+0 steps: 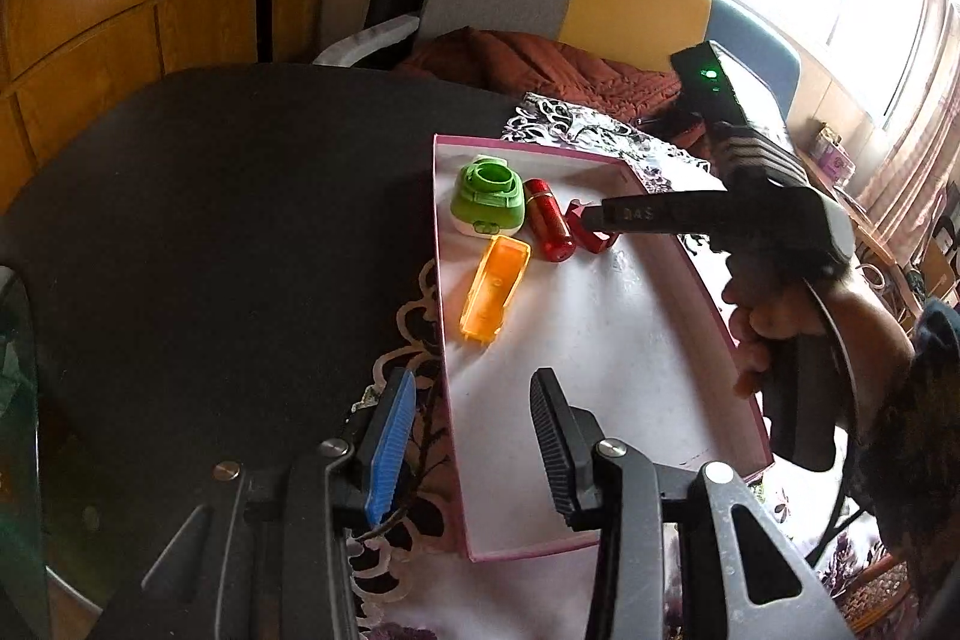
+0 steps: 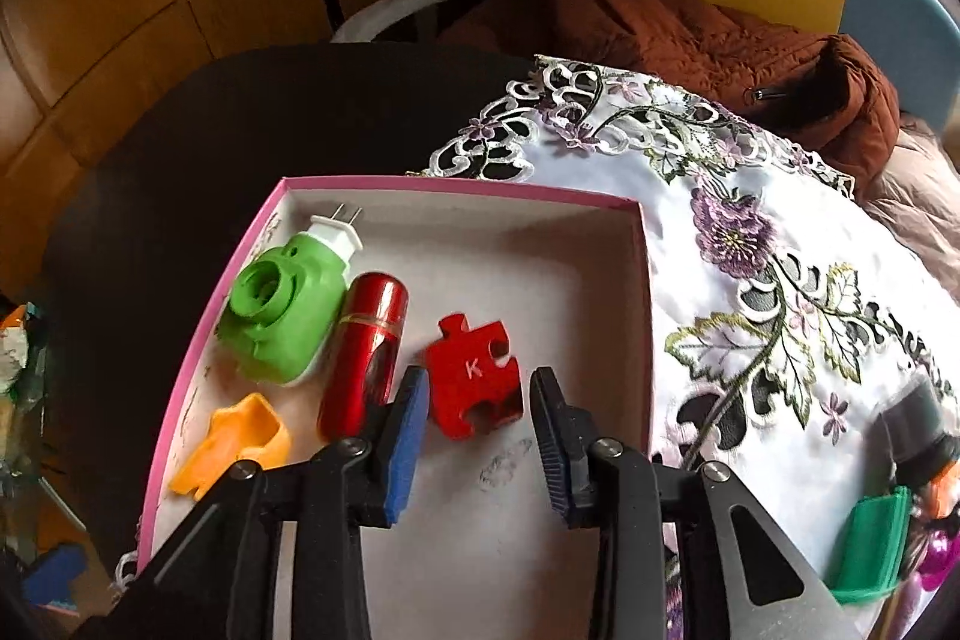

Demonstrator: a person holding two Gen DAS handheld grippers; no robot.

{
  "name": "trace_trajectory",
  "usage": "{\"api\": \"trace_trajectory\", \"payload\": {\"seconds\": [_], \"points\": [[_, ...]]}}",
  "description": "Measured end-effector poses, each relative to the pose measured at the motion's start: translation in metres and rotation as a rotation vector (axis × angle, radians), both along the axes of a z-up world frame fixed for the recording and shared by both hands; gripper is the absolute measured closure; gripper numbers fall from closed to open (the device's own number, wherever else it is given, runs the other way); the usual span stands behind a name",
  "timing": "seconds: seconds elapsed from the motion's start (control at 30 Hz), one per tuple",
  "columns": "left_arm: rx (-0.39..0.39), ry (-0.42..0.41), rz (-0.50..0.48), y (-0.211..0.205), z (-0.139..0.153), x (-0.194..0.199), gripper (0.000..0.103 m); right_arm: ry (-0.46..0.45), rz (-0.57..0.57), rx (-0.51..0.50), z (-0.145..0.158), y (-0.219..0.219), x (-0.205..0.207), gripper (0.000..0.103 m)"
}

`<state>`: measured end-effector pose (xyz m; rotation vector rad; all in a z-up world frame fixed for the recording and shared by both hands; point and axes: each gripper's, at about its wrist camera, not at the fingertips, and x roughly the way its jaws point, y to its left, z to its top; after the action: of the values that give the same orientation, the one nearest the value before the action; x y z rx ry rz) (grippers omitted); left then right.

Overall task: Organize rigid objects
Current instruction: 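Move the open right tool out of the tray back over the cloth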

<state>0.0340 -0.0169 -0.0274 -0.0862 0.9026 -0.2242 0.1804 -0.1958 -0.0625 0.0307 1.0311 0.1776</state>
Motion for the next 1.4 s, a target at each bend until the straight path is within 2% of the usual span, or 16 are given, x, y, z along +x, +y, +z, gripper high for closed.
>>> {"api": "trace_trajectory", "payload": {"seconds": [0.27, 0.63, 0.87, 1.1, 1.27, 1.4], "points": [[0.014, -0.020, -0.004, -0.005, 0.007, -0.006, 0.063, -0.066, -0.004, 0.033, 0.019, -0.002, -0.025, 0.054], [0.028, -0.041, -0.027, -0.012, 0.015, -0.015, 0.063, -0.163, -0.010, 0.036, 0.044, -0.009, -0.061, 0.045], [0.040, -0.044, -0.045, -0.018, 0.017, -0.019, 0.063, -0.210, -0.028, 0.023, 0.056, -0.028, -0.082, 0.028], [0.059, -0.043, -0.070, -0.029, 0.017, -0.020, 0.063, -0.247, -0.114, 0.029, 0.070, -0.075, -0.099, 0.019], [0.078, -0.041, -0.103, -0.041, 0.016, -0.022, 0.063, -0.281, -0.207, 0.015, 0.084, -0.122, -0.110, 0.018], [0.090, -0.040, -0.137, -0.053, 0.017, -0.022, 0.063, -0.335, -0.322, -0.017, 0.096, -0.172, -0.123, 0.018]]}}
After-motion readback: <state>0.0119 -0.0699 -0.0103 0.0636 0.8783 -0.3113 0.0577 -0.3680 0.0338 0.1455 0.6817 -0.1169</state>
